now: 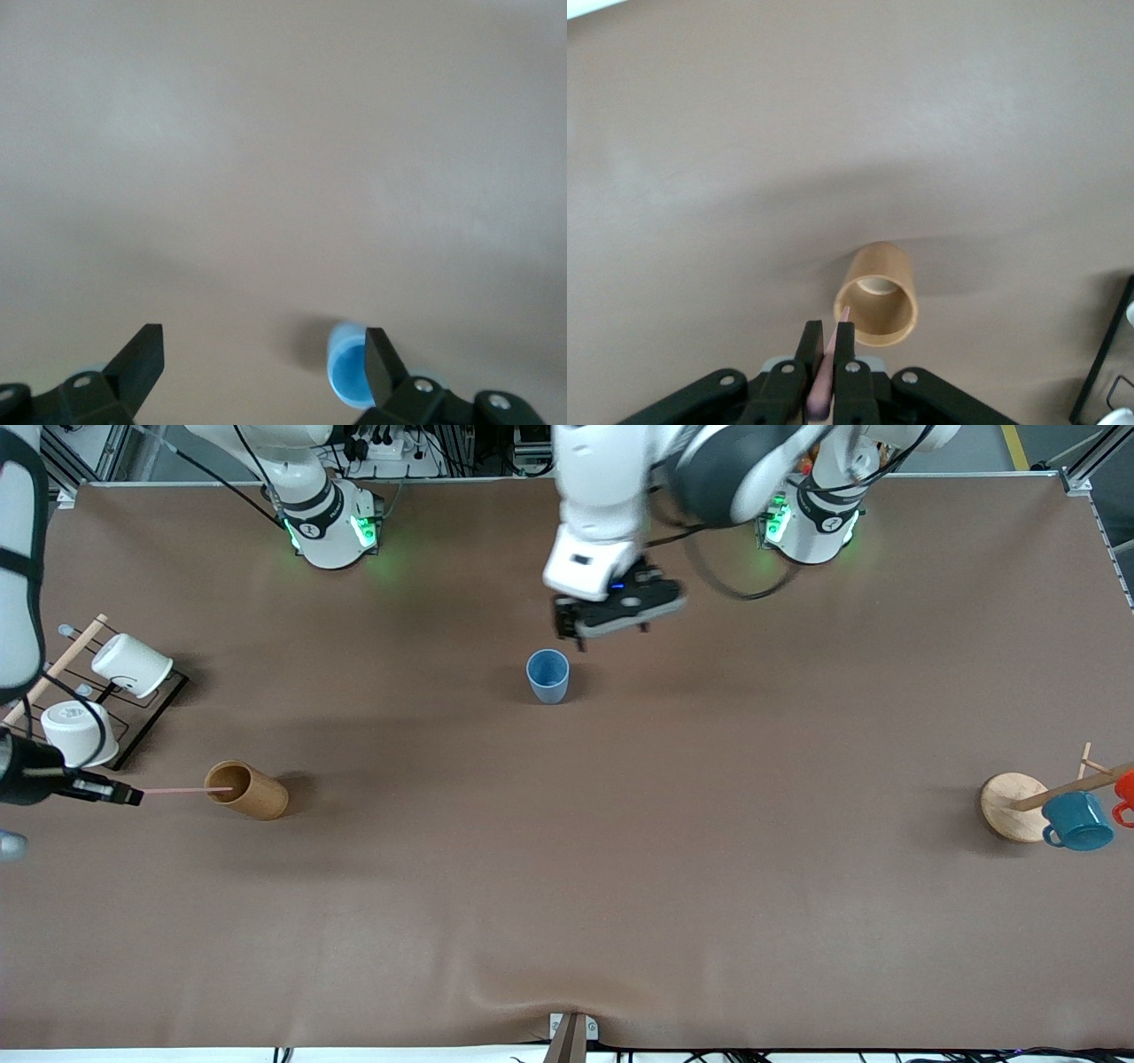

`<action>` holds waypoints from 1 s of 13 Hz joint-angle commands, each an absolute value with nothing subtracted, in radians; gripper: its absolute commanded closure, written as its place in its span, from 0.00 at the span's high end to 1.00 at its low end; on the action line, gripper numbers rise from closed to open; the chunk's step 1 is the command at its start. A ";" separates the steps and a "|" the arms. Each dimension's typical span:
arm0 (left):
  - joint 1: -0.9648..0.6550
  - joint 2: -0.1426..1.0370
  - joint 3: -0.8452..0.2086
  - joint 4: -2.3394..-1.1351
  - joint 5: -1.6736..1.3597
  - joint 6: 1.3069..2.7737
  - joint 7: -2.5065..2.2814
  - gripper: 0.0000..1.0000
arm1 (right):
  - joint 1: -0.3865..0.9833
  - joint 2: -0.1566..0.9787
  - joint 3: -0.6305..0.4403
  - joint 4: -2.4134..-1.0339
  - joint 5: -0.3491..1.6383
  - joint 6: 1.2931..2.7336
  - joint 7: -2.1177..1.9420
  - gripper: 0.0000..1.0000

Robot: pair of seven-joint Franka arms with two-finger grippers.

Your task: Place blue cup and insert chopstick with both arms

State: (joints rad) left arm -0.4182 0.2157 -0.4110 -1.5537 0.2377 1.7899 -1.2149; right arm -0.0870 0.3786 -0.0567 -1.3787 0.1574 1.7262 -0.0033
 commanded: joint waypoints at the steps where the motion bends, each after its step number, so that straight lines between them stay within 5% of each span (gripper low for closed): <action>1: -0.206 0.164 -0.416 -1.531 0.157 1.758 -1.036 1.00 | 0.026 0.322 -0.058 -1.402 0.155 1.726 -0.067 0.00; 8: 0.219 0.136 -0.416 -1.523 0.097 1.753 -0.494 1.00 | 0.449 0.337 -0.058 -1.422 0.155 1.740 -0.069 0.00; 11: 0.244 0.115 -0.384 -1.522 0.097 1.744 -0.359 1.00 | 0.624 0.341 -0.060 -1.437 0.152 1.749 -0.067 0.00; 13: 0.166 0.072 -0.266 -1.522 0.091 1.683 -0.241 1.00 | 0.701 0.341 -0.060 -1.482 0.150 1.810 -0.066 0.00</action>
State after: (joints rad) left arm 0.2255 0.1304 -0.3497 -1.5176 0.1147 1.7430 -0.3346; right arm 0.6456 0.3507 -0.0441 -1.4352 0.1558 1.7606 -0.0591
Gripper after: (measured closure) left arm 0.000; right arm 0.907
